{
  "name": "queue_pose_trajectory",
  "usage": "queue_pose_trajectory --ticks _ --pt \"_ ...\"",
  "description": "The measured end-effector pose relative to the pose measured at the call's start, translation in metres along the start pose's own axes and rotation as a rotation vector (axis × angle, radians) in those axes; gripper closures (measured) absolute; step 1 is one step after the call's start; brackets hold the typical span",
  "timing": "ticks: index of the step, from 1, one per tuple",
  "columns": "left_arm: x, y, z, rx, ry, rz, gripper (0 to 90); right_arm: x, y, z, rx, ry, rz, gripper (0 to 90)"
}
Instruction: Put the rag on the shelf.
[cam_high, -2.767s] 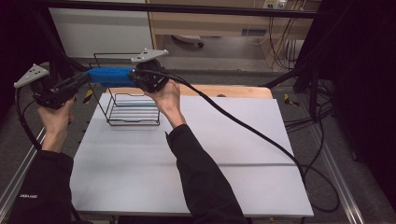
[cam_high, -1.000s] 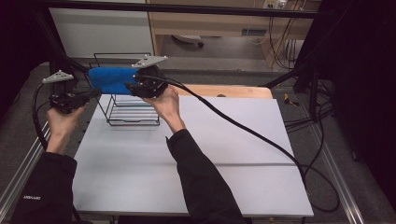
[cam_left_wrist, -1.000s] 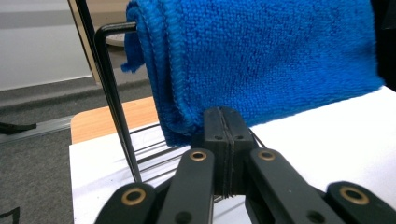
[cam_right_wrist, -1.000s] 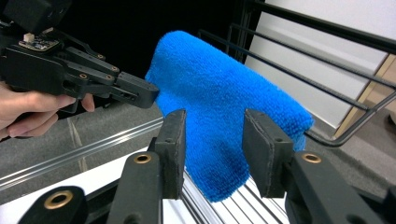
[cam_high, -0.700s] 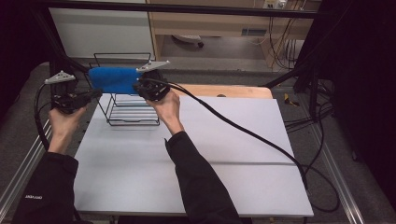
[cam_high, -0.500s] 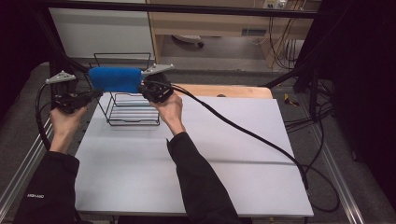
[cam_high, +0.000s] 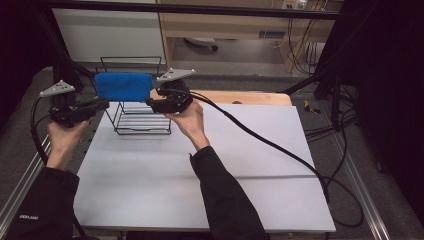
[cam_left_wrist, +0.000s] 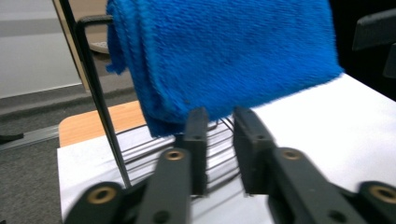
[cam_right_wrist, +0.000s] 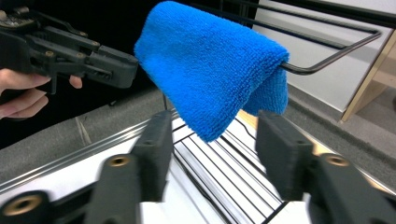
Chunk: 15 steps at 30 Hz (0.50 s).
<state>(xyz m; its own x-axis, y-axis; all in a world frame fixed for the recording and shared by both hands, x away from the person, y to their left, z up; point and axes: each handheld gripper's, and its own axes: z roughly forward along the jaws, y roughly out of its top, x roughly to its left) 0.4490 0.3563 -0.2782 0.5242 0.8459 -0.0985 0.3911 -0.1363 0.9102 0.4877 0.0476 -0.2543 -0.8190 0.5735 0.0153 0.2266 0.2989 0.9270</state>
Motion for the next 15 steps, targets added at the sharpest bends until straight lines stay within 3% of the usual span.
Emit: queue_pose_trajectory --ticks 5,15 --pt "-0.005 -0.011 -0.003 0.012 -0.011 0.008 53.7 -0.003 -0.007 -0.018 -0.015 -0.011 0.030 28.6" --pt "-0.019 -0.041 0.005 0.042 -0.043 0.009 26.7 -0.016 -0.035 -0.056 0.000 -0.058 0.037 10.1"
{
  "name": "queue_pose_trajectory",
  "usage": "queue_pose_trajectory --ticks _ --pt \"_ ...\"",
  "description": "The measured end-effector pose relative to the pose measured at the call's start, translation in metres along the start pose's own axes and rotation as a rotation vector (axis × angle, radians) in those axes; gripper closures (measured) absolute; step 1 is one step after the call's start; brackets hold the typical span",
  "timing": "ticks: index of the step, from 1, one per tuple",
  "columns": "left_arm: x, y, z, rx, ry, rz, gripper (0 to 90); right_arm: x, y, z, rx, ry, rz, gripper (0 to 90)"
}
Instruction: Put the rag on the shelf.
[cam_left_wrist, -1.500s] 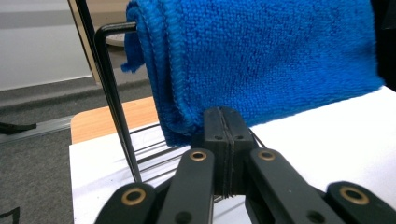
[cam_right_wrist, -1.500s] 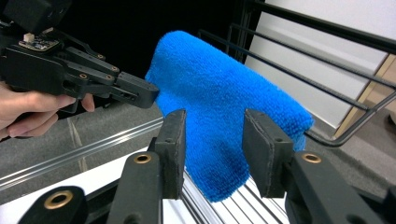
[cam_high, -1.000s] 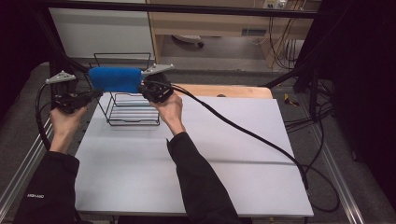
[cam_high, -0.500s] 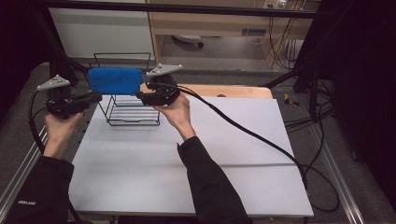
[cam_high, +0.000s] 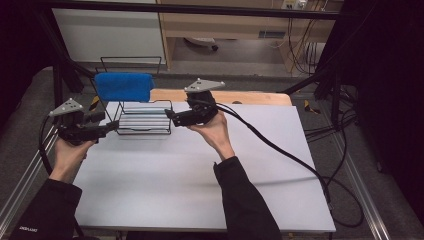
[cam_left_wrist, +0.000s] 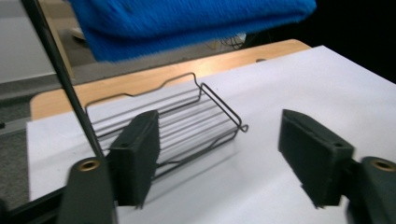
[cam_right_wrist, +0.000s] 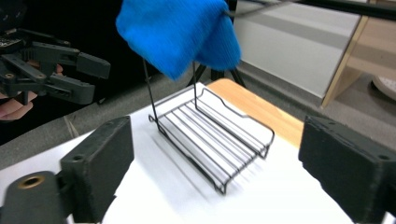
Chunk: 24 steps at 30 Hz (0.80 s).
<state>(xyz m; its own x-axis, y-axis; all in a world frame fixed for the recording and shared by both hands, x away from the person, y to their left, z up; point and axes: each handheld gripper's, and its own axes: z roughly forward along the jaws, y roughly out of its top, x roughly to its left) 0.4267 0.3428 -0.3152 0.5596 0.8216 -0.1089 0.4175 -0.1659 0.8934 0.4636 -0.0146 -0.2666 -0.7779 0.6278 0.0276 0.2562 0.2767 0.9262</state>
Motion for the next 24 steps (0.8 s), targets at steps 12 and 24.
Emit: queue_pose_trajectory --ticks 12,24 --pt "-0.035 -0.030 0.017 0.059 -0.003 0.060 8.5 -0.029 -0.049 -0.047 0.035 -0.021 0.062 0.5" --pt "-0.062 -0.063 0.030 0.096 -0.043 0.082 7.4 -0.054 -0.112 -0.085 0.138 -0.028 0.124 0.4"
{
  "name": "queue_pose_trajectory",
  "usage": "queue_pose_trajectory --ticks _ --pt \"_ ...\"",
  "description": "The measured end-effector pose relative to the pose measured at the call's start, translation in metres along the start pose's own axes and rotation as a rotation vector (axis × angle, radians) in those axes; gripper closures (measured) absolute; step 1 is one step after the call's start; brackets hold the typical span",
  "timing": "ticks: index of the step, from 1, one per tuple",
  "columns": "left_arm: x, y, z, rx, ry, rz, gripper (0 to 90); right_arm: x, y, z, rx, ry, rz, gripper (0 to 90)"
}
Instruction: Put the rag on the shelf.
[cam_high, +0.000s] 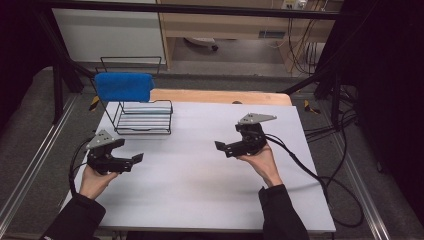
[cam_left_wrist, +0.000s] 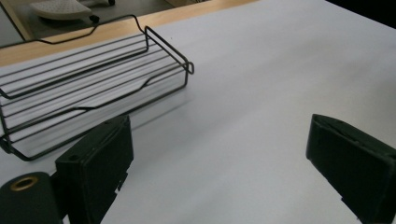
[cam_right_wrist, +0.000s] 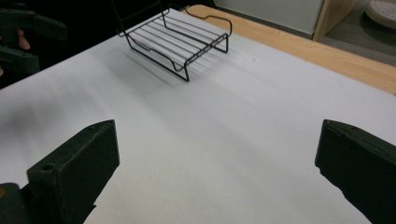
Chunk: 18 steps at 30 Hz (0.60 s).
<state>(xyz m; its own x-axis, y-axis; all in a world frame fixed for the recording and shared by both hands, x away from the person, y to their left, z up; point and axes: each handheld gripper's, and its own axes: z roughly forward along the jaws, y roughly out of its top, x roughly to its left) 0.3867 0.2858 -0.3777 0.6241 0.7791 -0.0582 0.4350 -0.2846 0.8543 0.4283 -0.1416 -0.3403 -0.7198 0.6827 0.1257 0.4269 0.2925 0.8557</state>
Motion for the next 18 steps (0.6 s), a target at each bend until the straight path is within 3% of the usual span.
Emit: queue_pose_trajectory --ticks 8,18 --pt "-0.007 -0.020 0.011 0.043 -0.019 0.008 8.0 -0.020 -0.043 -0.020 0.005 -0.003 0.027 0.4" --pt "-0.008 -0.036 0.018 0.062 -0.043 0.004 8.5 -0.038 -0.091 -0.044 0.008 -0.032 0.057 0.3"
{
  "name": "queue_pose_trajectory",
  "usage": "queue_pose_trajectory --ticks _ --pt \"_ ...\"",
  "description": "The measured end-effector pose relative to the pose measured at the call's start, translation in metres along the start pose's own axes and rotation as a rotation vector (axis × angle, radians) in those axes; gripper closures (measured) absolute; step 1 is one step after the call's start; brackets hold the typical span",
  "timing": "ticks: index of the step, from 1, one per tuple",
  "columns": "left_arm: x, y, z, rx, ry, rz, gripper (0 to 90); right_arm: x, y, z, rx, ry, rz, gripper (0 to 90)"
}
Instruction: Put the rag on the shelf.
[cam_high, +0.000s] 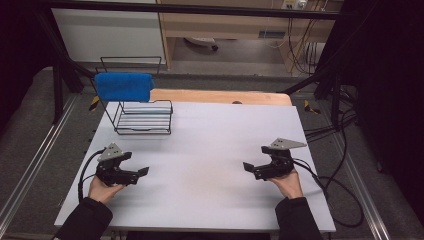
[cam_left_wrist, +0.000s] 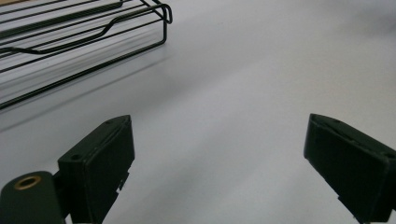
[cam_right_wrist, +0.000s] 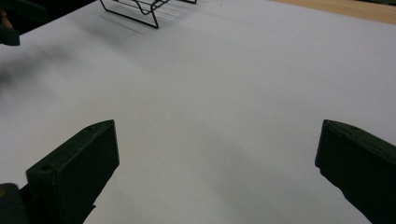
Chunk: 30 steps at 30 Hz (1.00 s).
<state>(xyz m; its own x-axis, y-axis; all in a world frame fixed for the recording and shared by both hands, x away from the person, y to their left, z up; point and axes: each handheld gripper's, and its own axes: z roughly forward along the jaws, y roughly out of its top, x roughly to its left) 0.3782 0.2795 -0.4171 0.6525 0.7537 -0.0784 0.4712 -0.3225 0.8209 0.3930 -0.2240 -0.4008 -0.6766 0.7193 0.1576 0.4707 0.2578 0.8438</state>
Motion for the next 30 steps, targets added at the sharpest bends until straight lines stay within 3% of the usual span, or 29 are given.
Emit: queue_pose_trajectory --ticks 4,17,20,30 --pt "0.000 -0.005 0.002 0.004 0.000 0.004 8.7 -0.006 -0.015 -0.004 0.025 -0.002 0.012 0.3" --pt "-0.002 -0.014 0.009 0.036 -0.011 0.019 9.1 -0.015 -0.054 -0.019 0.028 -0.004 0.026 0.3" --pt "-0.004 -0.015 0.011 0.049 -0.009 0.043 9.1 -0.018 -0.059 -0.020 0.036 -0.010 0.040 0.3" --pt "-0.006 -0.016 0.013 0.053 -0.023 0.037 9.1 -0.019 -0.061 -0.019 0.046 -0.010 0.050 0.3"
